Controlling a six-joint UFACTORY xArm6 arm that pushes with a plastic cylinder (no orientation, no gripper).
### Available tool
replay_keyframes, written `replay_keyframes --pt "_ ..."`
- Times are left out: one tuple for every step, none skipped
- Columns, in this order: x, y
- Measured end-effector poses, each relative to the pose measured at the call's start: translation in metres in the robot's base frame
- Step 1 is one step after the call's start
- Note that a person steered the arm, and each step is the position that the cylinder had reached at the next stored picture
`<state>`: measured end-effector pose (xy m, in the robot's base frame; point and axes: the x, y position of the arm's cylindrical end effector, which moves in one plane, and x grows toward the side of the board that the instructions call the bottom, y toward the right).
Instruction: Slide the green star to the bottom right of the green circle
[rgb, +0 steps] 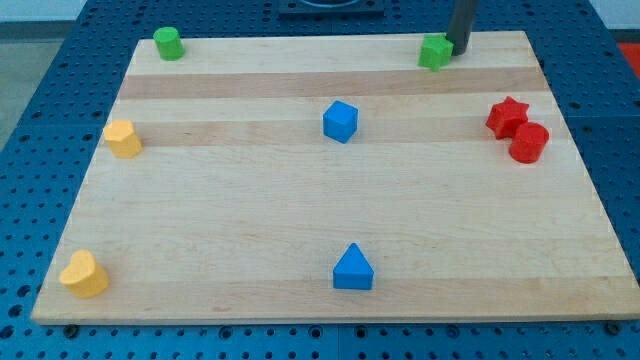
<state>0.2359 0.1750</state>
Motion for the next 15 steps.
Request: replay_keyframes --pt "0.010 -0.017" --pt "0.018 -0.036" --pt "0.029 -0.057" --pt "0.039 -0.082" --pt "0.044 -0.112" --pt "0.045 -0.146" --pt "0.045 -0.178" --pt "0.044 -0.203" --pt "0.040 -0.217" --pt "0.035 -0.217" --pt "0.029 -0.216" --pt "0.021 -0.216" --pt "0.012 -0.214" --pt "0.007 -0.199" --pt "0.005 -0.181"
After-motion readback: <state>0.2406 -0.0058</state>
